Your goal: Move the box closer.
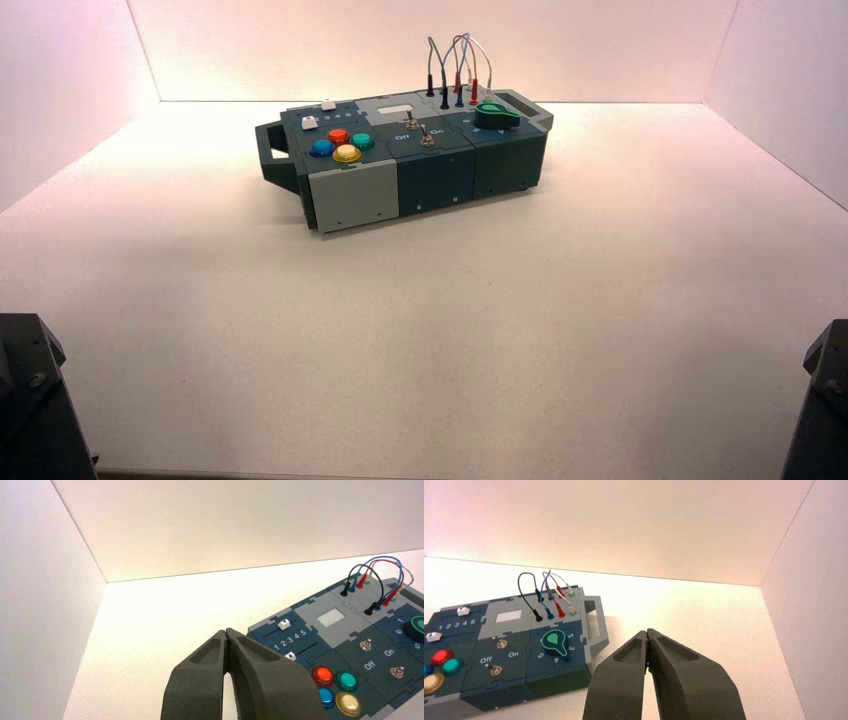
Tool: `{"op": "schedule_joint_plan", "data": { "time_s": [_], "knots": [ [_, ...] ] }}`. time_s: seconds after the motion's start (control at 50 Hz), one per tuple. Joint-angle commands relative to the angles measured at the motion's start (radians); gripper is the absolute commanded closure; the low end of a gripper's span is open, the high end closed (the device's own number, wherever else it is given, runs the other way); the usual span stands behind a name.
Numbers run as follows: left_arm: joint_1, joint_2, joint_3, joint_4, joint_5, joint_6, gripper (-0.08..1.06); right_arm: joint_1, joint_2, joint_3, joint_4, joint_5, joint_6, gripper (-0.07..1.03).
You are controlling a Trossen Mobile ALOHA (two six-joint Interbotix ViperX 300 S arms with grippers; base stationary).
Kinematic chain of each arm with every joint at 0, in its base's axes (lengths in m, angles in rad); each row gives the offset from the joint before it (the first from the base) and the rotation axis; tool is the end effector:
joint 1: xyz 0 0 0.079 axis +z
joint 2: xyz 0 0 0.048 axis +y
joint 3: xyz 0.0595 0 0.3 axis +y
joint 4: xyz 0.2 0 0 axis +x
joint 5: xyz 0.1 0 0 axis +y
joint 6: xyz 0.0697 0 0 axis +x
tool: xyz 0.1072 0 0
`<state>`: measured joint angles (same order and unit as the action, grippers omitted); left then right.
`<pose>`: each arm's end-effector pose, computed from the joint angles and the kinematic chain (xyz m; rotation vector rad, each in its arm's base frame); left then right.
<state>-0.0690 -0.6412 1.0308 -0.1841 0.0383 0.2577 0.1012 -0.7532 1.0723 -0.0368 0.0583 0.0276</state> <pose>0.3059 -0.0224 0.2158 0.0858 0.4242 -0.0906 0.2861 0.0287 0.2273 -0.0285 0.3766 0.0996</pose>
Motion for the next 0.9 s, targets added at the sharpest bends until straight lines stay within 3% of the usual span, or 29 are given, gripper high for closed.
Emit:
{"op": "schedule_joint_plan", "data": {
  "time_s": [0.02, 0.2, 0.38, 0.56, 0.58, 0.64, 0.78, 0.9],
  "knots": [
    [0.003, -0.005, -0.028, 0.002, -0.011, 0.003, 1.01, -0.003, -0.005, -0.021, -0.002, -0.006, 0.002, 0.98],
    [0.003, -0.003, -0.031, 0.002, 0.009, 0.003, 1.01, -0.003, -0.005, -0.021, -0.002, 0.000, 0.000, 0.98],
    [-0.002, -0.002, -0.071, -0.003, 0.140, -0.006, 1.01, 0.003, -0.002, -0.060, 0.005, 0.080, 0.002, 0.98],
    [-0.003, 0.037, -0.150, -0.012, 0.321, -0.023, 1.01, 0.003, 0.040, -0.166, 0.008, 0.250, 0.002, 0.98],
    [-0.006, 0.069, -0.187, -0.015, 0.426, -0.026, 1.00, 0.005, 0.077, -0.221, 0.011, 0.359, 0.002, 0.98],
    [-0.008, 0.092, -0.207, -0.015, 0.495, -0.026, 0.99, 0.009, 0.103, -0.261, 0.015, 0.443, -0.002, 0.98],
    [-0.011, 0.160, -0.259, -0.023, 0.600, -0.029, 0.82, 0.015, 0.179, -0.351, 0.035, 0.600, -0.006, 0.98],
    [-0.012, 0.198, -0.278, -0.035, 0.629, -0.037, 0.48, 0.018, 0.250, -0.419, 0.044, 0.698, -0.008, 0.86]
  ]
}}
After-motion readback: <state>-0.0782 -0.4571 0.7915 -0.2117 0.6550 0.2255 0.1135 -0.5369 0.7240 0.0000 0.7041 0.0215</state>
